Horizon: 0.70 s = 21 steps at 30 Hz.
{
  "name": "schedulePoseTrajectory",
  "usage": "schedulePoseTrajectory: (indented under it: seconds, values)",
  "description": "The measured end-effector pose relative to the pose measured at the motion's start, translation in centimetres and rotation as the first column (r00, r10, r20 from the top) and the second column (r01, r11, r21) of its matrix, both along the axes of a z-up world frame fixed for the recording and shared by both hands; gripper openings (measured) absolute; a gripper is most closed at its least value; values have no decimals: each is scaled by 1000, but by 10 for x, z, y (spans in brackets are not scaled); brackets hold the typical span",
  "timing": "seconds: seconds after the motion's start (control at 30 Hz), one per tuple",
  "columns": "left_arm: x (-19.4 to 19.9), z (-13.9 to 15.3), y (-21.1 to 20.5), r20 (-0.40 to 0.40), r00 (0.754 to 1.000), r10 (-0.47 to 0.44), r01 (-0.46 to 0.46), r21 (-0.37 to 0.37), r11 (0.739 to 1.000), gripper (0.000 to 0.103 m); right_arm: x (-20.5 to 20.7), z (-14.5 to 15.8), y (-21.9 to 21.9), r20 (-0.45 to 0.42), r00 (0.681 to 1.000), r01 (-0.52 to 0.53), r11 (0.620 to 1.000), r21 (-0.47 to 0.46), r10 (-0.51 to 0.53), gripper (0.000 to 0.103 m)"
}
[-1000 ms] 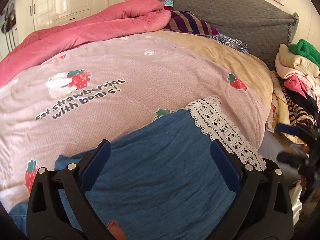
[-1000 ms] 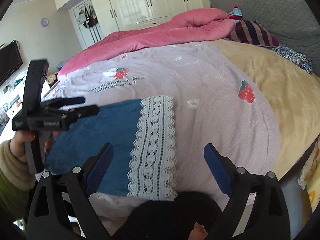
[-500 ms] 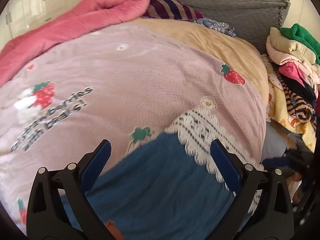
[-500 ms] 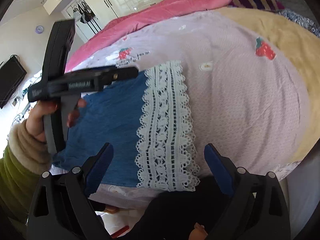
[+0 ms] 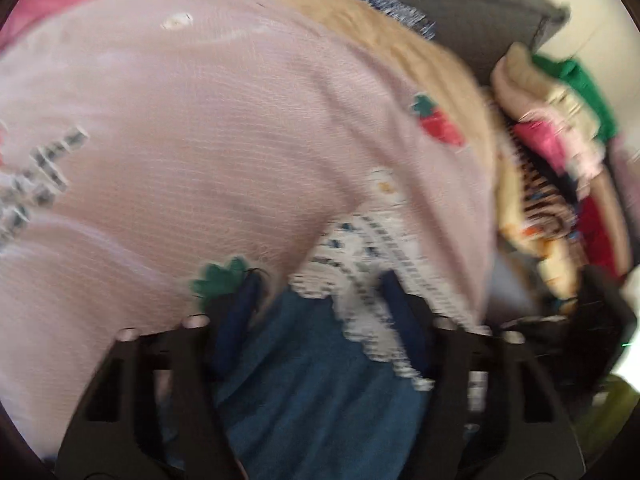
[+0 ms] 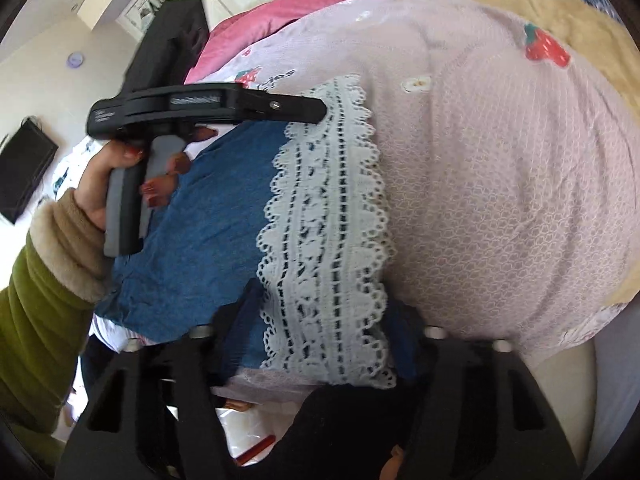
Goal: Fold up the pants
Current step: 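Grasp the lace hem edge with the right gripper and lift it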
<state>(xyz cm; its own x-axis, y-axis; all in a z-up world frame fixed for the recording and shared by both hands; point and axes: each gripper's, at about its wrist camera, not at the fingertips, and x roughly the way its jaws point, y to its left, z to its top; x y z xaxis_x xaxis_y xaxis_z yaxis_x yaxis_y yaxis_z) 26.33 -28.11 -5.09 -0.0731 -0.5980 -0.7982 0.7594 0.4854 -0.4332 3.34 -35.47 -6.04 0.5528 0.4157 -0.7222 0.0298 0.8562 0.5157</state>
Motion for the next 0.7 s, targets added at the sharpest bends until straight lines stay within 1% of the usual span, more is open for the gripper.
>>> schedulePoseTrajectory:
  seconds: [0.03,0.07,0.1,0.17,0.23,0.3,0.37,0.43,0.53,0.57,0.6,0.7]
  values:
    - [1,-1,-1,-16,1000,-1,1,-1,1000,37,-1,0,0,3,1000,-1,1000,10,1,38]
    - [1,-3,-2,-22,1000,-5,6,0,1000,34,-1,0,-1,8,1000,-2,1000,20,2,29]
    - [0,-4,-2,-23,1000,-11,11,0,1000,28,-2,2,-1,17,1000,-1,999,38,1,21]
    - [-3,-3,0,-21,1000,-23,23,-14,1000,23,-5,9,-1,40,999,0,999,42,-1,18]
    - [-3,2,5,-17,1000,-26,25,-52,998,19,-7,16,2,70,998,-3,999,39,0,18]
    - [-1,7,14,-13,1000,-26,25,-95,995,18,-8,28,5,106,994,-6,1000,26,3,18]
    - [-3,16,21,7,1000,-29,29,-144,989,18,-8,43,14,147,989,-18,1000,-18,21,18]
    - [-1,26,31,29,999,-32,37,-189,981,18,-8,58,26,183,982,-37,997,-71,49,18]
    - [2,41,49,38,999,-27,36,-256,966,18,-4,75,44,222,971,-71,992,-101,92,18]
    - [2,46,57,47,999,-17,30,-271,962,18,-2,80,51,231,967,-84,990,-109,108,18]
    - [3,50,65,52,999,-7,22,-284,959,14,1,85,59,242,962,-102,988,-116,127,18]
    - [7,60,93,51,998,32,-14,-327,945,13,10,96,89,264,945,-160,977,-144,193,18]
